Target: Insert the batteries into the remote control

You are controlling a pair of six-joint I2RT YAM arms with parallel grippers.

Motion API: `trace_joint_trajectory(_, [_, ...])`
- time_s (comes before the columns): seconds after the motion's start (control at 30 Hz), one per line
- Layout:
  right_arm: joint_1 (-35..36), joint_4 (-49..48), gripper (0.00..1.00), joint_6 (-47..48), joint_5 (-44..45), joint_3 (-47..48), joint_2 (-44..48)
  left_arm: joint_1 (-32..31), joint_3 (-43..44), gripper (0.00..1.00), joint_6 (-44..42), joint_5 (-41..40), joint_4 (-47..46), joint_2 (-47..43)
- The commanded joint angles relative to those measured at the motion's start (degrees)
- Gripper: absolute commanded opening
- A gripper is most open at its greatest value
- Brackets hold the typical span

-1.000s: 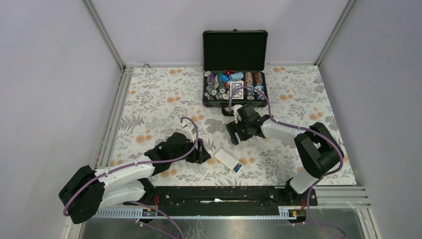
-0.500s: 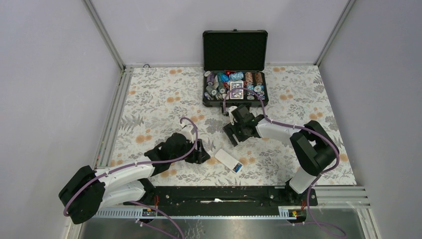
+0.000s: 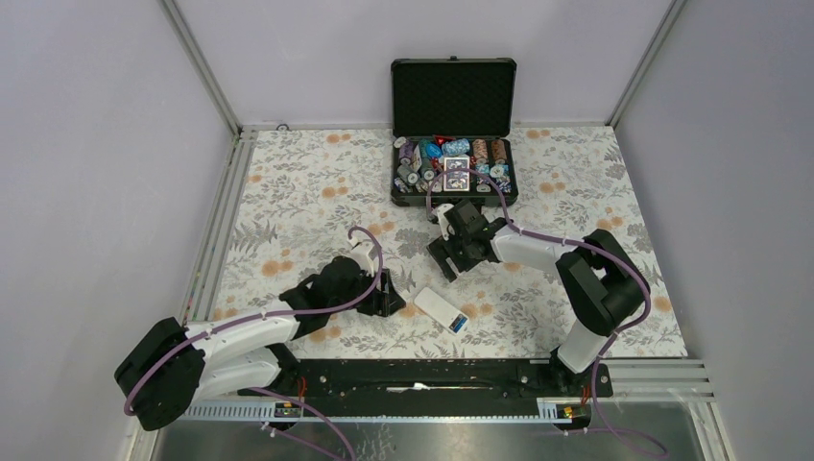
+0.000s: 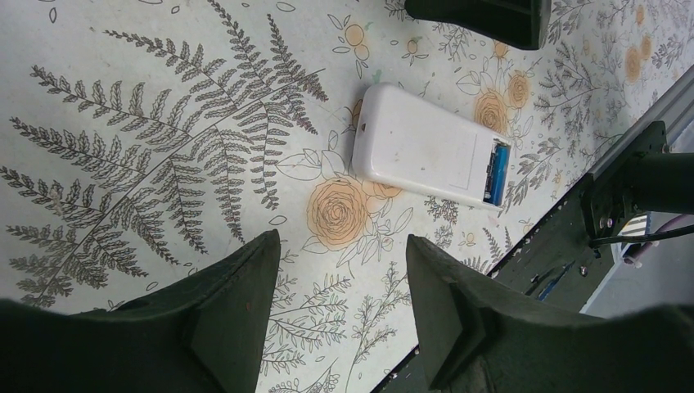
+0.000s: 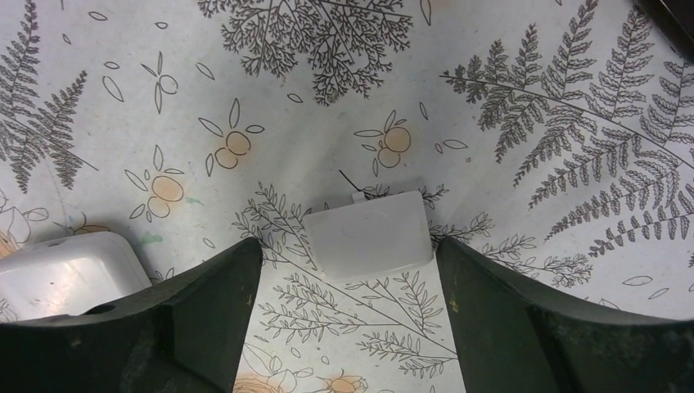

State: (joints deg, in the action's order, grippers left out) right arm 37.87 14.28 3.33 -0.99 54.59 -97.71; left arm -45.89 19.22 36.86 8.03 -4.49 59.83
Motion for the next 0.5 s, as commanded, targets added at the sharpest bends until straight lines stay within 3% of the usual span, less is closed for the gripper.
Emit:
trace_joint_trajectory(0.0, [0.2, 2.0, 0.85, 0.0, -5.1, 1.5, -1.4, 0.4, 0.0, 0.61, -0.8, 1.1, -3.2, 0.3])
trace_joint_trajectory(0.47, [0.6, 5.6, 0.77, -3.0, -4.6, 1.0, -1.0, 0.4, 0.0, 0.61, -0.8, 1.1, -3.2, 0.4])
